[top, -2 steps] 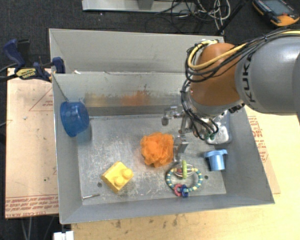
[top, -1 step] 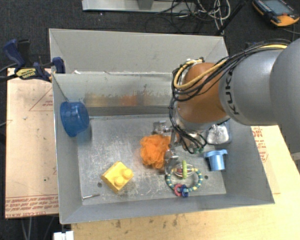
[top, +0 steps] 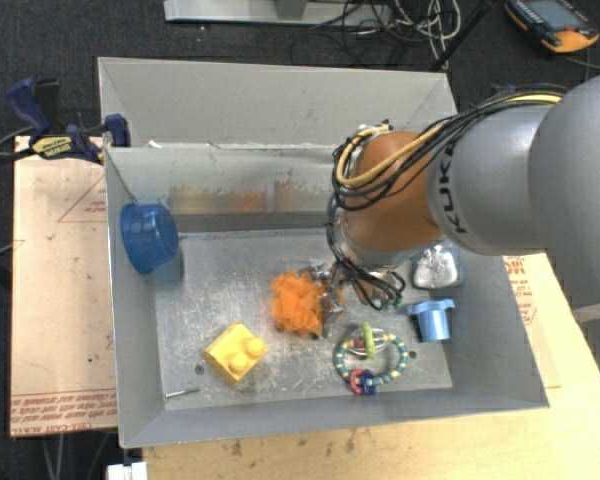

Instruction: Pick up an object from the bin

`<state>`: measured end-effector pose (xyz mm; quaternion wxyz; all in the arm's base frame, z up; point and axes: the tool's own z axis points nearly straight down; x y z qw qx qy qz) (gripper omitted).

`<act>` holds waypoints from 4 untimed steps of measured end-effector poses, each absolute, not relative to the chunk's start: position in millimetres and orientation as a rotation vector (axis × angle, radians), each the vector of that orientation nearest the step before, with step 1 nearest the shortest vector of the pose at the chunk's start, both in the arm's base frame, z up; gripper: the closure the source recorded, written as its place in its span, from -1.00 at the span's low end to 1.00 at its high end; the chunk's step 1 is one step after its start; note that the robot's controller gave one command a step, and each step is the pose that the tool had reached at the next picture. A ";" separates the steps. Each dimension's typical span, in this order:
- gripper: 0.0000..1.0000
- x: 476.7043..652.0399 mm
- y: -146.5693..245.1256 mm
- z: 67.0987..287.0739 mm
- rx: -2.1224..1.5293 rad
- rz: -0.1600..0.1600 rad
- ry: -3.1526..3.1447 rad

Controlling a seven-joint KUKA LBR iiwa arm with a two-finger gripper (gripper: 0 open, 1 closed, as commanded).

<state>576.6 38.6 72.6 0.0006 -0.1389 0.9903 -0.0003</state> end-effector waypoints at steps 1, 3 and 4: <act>1.00 576.5 38.5 72.6 -0.436 -0.001 3.111; 1.00 574.5 38.8 86.5 -0.437 0.001 3.115; 1.00 575.6 39.2 103.7 -0.436 0.001 3.110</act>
Offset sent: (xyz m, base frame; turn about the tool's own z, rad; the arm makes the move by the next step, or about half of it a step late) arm 0.0000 0.0000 0.0259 0.0000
